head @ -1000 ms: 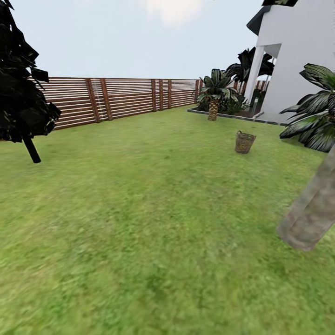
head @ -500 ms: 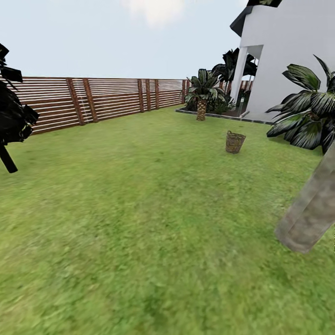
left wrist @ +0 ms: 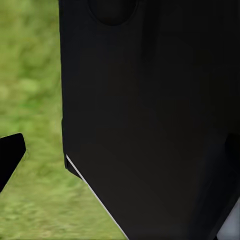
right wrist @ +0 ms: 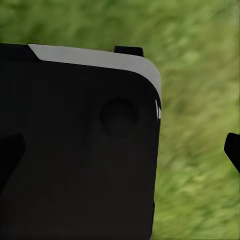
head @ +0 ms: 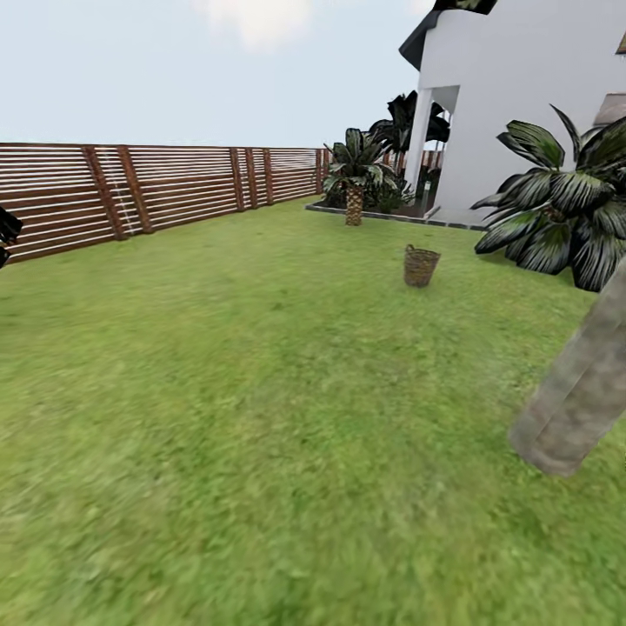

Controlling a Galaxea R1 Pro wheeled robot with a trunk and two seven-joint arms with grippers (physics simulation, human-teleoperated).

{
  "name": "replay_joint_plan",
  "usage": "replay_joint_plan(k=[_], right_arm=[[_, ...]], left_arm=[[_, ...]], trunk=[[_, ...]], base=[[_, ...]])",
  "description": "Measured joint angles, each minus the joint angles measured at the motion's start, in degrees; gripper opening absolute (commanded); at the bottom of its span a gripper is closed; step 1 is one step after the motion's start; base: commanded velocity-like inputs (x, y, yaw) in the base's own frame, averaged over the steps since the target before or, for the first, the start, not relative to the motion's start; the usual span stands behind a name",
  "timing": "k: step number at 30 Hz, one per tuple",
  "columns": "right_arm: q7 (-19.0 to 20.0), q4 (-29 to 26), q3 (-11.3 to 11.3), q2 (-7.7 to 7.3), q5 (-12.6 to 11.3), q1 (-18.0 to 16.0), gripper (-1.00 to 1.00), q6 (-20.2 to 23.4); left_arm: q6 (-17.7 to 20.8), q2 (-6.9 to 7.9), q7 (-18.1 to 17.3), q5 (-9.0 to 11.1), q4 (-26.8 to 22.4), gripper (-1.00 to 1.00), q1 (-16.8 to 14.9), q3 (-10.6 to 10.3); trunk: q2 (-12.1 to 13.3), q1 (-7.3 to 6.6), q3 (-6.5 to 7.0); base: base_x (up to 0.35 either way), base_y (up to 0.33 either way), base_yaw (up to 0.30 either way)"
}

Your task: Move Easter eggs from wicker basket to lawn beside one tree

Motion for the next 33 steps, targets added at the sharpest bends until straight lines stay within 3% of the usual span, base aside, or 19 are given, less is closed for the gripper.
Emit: replay_joint_plan(k=[33], right_arm=[[0.0, 0.0, 0.0, -0.08, 0.0, 0.0, 1.00, 0.0]], left_arm=[[0.0, 0.00, 0.0, 0.0, 0.0, 1.00, 0.0, 0.0]], trunk=[[0.0, 0.00, 0.00]], base=[[0.320, 0.201, -0.246]])
